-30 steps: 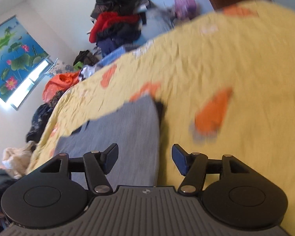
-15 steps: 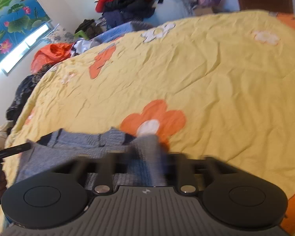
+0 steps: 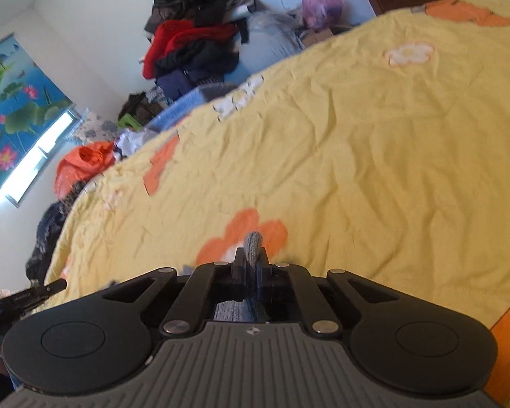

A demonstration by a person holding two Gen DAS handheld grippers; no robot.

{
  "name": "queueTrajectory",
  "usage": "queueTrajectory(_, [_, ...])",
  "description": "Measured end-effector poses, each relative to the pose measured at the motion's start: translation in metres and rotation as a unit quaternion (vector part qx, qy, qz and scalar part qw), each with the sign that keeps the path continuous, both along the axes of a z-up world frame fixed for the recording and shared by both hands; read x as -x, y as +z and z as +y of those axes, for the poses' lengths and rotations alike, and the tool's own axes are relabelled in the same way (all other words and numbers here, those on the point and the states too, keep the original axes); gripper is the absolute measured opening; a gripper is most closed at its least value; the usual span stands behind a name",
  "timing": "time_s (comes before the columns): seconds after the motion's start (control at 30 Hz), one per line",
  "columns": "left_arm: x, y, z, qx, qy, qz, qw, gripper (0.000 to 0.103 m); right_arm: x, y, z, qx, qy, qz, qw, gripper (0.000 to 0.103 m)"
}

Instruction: Fold small clothes

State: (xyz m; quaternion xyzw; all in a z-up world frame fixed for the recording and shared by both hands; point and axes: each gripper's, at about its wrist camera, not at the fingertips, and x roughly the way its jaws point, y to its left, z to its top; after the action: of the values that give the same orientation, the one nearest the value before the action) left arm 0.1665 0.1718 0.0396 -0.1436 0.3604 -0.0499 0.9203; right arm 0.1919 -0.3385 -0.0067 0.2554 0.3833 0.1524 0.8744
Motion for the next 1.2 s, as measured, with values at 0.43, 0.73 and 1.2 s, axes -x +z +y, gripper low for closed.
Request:
queueTrajectory(0.43, [0.017,-0.009,0.002,0.046,-0.061,0.02,0.9969,0.056,-0.001,0.005,0.012,0.007,0.038,0.009,0.999,0.062])
queueTrajectory(0.73, [0.019,-0.01,-0.034,-0.084,-0.12,0.018,0.9891,0.025,0.0,0.002,0.024,0.039,0.064,0.01,0.997,0.035])
queueTrajectory(1.2, [0.011,0.034,-0.036,-0.1,-0.092,-0.055,0.9892,0.005,0.004,0.023,0.01,-0.009,0.034,-0.036,0.999,0.013])
